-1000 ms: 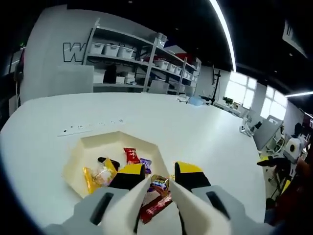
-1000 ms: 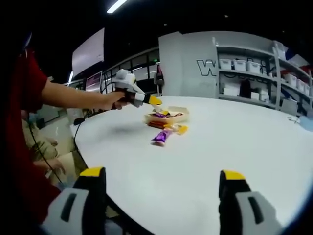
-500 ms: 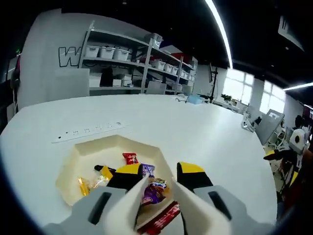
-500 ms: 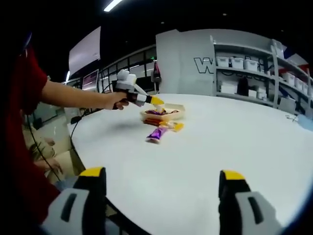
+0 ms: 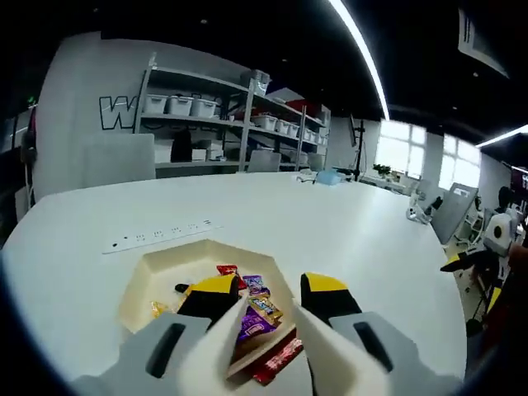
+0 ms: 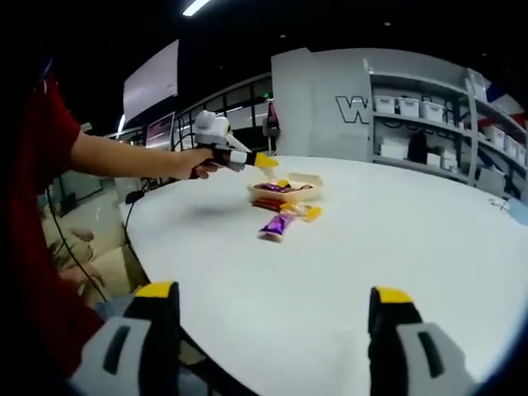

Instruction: Place the target food into the container with the food tongs after gripping and lifting it, then release it inside without dropping or visibly crushing the food.

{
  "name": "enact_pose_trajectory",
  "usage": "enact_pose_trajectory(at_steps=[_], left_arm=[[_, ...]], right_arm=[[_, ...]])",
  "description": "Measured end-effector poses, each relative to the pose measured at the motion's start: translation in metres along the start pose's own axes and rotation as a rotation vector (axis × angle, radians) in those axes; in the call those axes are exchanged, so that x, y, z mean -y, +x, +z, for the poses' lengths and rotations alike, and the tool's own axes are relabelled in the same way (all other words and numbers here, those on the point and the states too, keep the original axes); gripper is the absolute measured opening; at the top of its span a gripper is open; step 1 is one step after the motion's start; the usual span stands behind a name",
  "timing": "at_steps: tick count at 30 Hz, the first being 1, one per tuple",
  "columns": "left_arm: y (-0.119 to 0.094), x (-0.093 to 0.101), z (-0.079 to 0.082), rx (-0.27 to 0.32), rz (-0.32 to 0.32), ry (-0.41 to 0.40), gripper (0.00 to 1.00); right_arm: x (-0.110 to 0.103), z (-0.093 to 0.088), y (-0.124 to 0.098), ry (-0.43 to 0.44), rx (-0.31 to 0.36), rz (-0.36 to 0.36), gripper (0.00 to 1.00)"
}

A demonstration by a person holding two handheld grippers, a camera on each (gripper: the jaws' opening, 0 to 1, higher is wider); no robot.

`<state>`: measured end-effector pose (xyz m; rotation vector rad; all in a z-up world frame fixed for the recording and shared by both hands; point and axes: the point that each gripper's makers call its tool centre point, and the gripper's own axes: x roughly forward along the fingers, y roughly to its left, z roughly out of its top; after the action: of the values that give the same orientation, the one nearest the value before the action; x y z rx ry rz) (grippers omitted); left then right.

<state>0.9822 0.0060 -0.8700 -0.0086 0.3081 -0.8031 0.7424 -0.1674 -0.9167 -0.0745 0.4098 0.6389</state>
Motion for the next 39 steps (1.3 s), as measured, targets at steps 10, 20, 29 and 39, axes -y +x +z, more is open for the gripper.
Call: enact_pose_trajectory(at_steps=[10,20,29,39], left_arm=[[-0.006,0.02,-0.014,-0.01,-0.048,-0.005,0.28],[-0.005,0.029,-0.03,-0.003,-0.05,0.137,0.28],[-0.005,0.033,-0.043,-0.011,-0.033,0.165,0.28],[-0.004,0.022,-0.057,-0.042,-0.021,0.149,0.28]], right_arm=[[-0.008,0.0,-0.004,-0.005,0.001,0.007,0.94],[-0.011,0.0,-0.006,-0.009,0.002,0.01,0.94],[-0.01,-0.001,-0.005,-0.01,-0.006,0.011,0.94],[-0.013,0.0,-0.002,-0.015,-0.007,0.021,0.94]])
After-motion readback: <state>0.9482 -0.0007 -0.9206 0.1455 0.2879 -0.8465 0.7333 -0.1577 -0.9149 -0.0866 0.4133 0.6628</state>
